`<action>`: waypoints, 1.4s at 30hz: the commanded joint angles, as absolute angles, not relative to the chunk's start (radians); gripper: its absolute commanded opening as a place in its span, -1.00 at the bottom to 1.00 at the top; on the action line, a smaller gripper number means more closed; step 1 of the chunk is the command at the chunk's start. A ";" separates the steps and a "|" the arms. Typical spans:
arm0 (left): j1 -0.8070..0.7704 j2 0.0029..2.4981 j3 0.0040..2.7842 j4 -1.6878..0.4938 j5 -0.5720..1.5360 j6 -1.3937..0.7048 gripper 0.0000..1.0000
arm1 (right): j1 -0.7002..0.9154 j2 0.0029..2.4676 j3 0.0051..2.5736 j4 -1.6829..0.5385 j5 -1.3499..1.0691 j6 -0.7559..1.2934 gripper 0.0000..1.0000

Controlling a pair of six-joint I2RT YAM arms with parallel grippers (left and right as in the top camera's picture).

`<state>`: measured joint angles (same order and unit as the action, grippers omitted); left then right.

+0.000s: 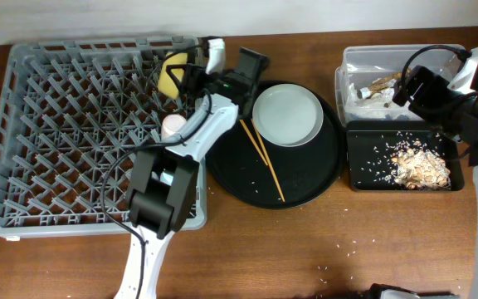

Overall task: Sort waste into correct bins and load items into the dishwasher rack
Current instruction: 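Reach the left gripper to the white plate and grasp its rim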

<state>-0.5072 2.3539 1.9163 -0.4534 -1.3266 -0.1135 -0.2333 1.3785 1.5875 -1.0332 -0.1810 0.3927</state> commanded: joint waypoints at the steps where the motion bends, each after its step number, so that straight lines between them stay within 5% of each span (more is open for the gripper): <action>1: -0.518 2.362 1.916 -0.453 -1.285 -0.077 0.66 | -0.236 1.381 1.595 -1.032 -0.175 0.398 0.98; 9: -0.548 2.288 1.921 -0.480 -1.050 -0.003 0.68 | -0.236 1.381 1.595 -1.033 -0.187 0.398 0.97; 16: -0.547 2.100 1.924 -0.601 -0.227 -0.003 0.72 | -0.236 1.381 1.595 -1.033 -0.213 0.397 0.97; 20: -0.548 2.098 1.924 -0.682 0.054 -0.047 0.72 | -0.236 1.381 1.595 -1.036 -0.214 0.397 0.98; 42: -0.546 2.178 1.918 -0.768 0.037 -0.392 0.54 | -0.187 1.406 1.593 -1.042 -0.250 0.397 0.97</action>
<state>-0.5488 2.1410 1.9251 -0.7795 0.0273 -0.2813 -0.2047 1.3998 1.5875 -1.0412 -0.2459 0.3923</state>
